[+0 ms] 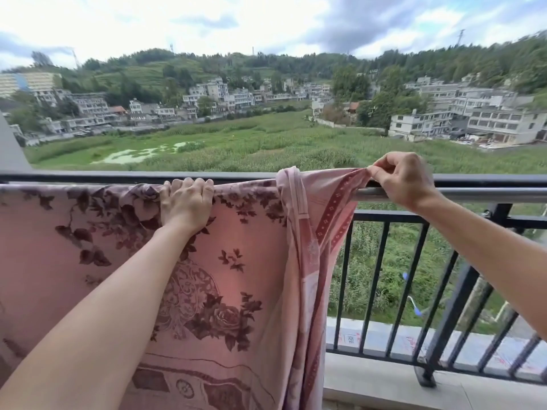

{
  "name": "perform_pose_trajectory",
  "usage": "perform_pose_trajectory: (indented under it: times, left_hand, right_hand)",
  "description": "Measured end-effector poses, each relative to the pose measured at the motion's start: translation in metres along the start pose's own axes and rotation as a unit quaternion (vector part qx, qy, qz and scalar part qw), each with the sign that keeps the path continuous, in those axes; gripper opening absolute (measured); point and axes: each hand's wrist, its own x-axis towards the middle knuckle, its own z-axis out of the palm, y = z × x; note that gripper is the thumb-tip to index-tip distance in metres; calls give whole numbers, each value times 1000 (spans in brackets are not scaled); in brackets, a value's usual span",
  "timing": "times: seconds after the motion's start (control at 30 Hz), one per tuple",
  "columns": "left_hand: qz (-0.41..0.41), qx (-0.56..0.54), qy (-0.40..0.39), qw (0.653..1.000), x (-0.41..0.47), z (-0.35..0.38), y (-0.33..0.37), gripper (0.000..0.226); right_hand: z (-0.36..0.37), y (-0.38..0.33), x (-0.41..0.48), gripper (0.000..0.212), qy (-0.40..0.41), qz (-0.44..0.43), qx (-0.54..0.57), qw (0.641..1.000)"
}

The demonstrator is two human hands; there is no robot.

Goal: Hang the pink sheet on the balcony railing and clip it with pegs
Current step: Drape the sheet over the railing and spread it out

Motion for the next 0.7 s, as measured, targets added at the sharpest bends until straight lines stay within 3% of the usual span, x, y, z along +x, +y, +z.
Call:
perform_pose_trajectory:
  times: [0.17, 0.23, 0.3, 0.47, 0.6, 0.7]
  left_hand:
    - [-1, 2, 22, 1000, 1, 2, 2, 51]
    - [-10, 9, 28, 1000, 2, 3, 2, 51]
    - [-18, 17, 34, 999, 2, 5, 6, 50]
    - [-15, -11, 75, 997, -3, 1, 46, 44]
    - [142, -81, 105, 981, -21, -1, 126, 32]
    - [194, -105, 55, 974, -31, 14, 164, 41]
  right_hand:
    - [-73, 74, 7, 22, 113, 184, -63, 974]
    - [-103, 130, 12, 37, 97, 267, -94, 954]
    - [-123, 163, 10, 39, 51, 296, -144, 943]
    - [-123, 92, -11, 18, -66, 196, -171, 963]
    - [-92, 73, -13, 26, -145, 115, -60, 981]
    - [-70, 69, -14, 18, -114, 41, -23, 992]
